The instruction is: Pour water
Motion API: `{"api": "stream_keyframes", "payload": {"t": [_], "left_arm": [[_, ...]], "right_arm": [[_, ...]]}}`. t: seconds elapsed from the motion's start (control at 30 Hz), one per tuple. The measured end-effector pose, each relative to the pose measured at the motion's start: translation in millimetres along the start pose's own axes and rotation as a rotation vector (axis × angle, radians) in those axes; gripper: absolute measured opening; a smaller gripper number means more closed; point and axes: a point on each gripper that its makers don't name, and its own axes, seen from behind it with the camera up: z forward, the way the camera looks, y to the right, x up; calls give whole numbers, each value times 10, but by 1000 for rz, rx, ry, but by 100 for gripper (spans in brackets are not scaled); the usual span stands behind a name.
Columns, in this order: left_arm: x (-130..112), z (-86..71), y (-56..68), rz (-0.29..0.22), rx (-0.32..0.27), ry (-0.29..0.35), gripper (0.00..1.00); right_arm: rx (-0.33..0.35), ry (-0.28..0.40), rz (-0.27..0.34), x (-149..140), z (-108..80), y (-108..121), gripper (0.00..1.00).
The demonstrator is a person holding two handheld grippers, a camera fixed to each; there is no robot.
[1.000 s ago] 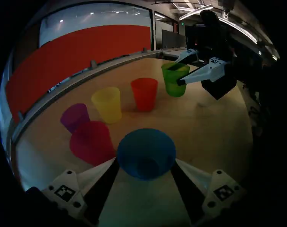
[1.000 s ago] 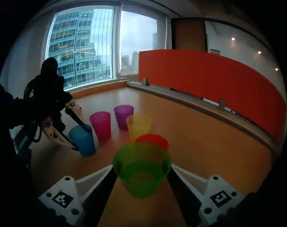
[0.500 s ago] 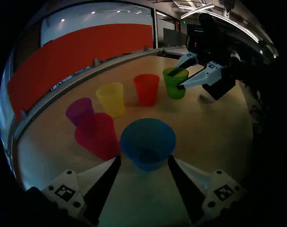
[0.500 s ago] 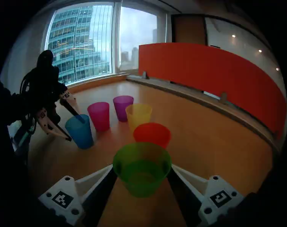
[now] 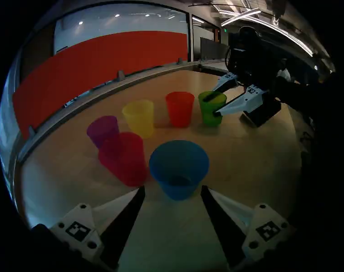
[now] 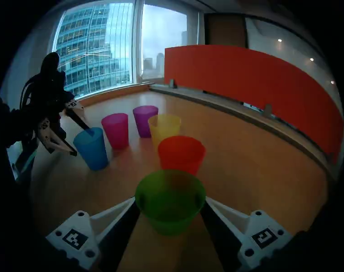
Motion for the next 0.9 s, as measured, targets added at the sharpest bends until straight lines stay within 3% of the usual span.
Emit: {"api": "stream_keyframes", "payload": {"t": [0.6,0.8,0.9], "left_arm": [[-14,-71,55,-25,-9,5,92],[10,-90,53,-21,-5,7,92],[20,-109,44,-23,-2,9,92]], "right_arm": [[-14,-11,13,-55,-20,-27,91],[-28,-24,-3,-86,-27,-18,100],[-34,-29,-5,-95,-46,-13,100]]}}
